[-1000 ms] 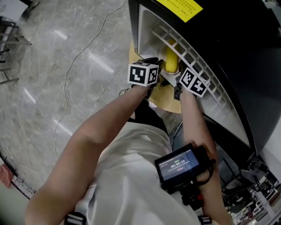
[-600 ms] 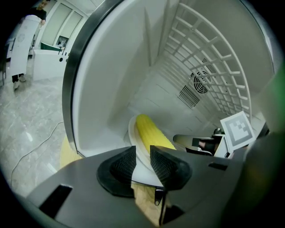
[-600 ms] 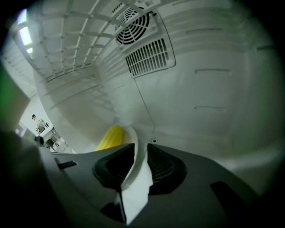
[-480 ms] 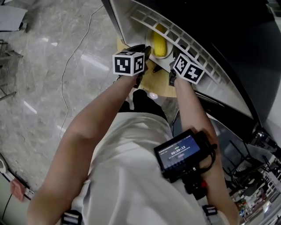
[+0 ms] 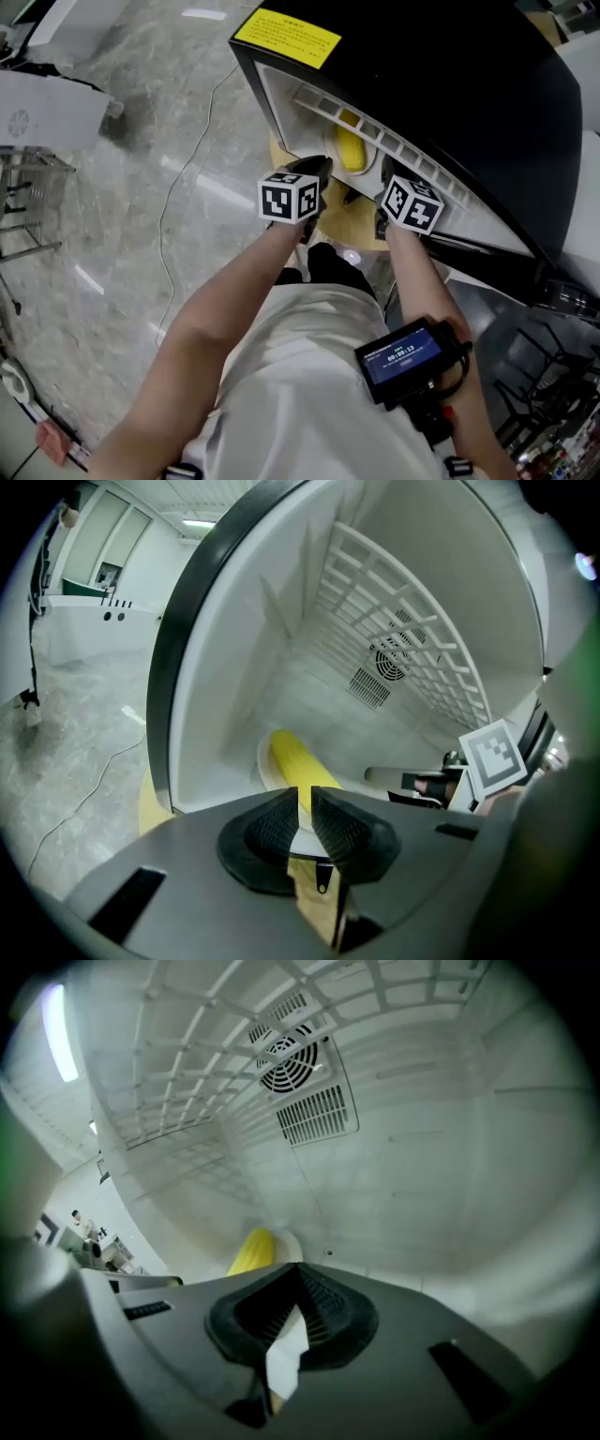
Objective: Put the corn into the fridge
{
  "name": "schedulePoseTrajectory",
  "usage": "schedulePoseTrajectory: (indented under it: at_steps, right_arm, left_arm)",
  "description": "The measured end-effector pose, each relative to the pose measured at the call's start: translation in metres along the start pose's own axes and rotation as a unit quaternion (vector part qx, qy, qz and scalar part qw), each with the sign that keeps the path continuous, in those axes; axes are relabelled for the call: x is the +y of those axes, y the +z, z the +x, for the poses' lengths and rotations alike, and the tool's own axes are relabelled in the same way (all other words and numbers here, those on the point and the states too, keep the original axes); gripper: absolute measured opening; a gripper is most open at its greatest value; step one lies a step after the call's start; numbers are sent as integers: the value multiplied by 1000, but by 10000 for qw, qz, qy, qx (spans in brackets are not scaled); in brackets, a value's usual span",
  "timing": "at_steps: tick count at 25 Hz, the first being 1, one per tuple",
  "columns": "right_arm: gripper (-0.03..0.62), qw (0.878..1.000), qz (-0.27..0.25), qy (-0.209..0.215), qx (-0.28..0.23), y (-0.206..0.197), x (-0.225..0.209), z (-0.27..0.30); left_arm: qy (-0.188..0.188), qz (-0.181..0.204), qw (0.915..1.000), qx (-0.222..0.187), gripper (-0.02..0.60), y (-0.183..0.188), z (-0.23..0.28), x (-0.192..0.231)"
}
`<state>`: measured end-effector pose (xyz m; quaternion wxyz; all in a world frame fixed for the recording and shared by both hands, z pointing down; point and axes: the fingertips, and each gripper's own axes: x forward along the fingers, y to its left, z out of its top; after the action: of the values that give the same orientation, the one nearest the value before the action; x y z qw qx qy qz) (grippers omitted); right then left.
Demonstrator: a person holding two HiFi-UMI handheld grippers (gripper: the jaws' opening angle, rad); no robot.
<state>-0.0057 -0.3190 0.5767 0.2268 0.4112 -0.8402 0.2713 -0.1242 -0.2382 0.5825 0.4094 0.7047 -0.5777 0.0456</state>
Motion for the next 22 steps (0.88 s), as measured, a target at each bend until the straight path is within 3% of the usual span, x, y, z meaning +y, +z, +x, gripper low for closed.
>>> schedulePoseTrajectory:
  at_steps: [6,13,22]
  right_arm:
    - [8,9998,-40,179,64,-9,9,-24]
    - [8,9992,1,383,-115,-11,25,-55]
    - [8,9920,-66,1181,-445,-11,65,-87]
  left_arm:
    - [-184,30,9998,15,10,-7,-18,-17]
    - [-607,309,9977,39,8,-9,-41,-39]
    - [-996,651,9929,-90,8,-12,-80,-55]
